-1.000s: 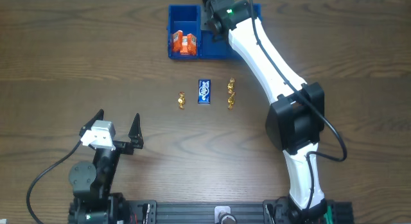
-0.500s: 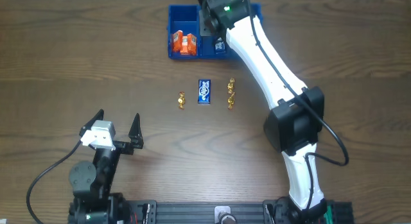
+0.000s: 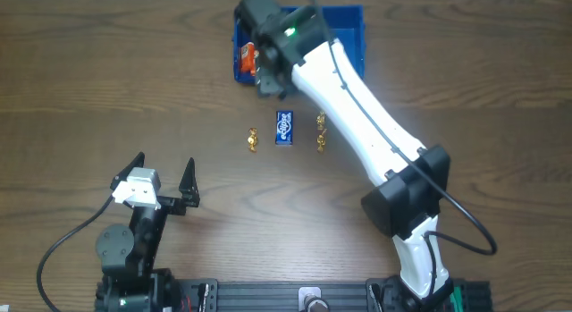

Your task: Sort Candies Into Trays

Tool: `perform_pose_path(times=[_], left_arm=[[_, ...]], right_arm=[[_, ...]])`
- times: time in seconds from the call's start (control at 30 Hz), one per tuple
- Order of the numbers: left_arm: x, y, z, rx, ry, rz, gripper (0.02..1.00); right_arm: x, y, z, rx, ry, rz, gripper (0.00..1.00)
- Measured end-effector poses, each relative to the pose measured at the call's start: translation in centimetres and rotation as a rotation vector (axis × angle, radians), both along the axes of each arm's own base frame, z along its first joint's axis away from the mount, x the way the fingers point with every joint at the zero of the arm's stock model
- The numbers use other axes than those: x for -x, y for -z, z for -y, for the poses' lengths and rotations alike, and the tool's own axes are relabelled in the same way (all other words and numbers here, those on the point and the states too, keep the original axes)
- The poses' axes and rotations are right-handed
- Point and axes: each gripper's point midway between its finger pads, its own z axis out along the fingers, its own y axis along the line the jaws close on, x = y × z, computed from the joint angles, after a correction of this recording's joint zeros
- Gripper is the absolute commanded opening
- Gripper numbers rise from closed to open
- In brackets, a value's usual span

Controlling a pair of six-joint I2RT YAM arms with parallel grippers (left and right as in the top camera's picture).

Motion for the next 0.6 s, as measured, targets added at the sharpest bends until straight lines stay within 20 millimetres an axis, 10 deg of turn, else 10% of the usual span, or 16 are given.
perform_pose_path(times=[0.6], left_arm=[[0.0,0.0,0.0,0.0,0.0,0.0,0.998]], right_arm=[[1.5,13.6,-1.8,-0.014,0.067,-0.17,0.831]])
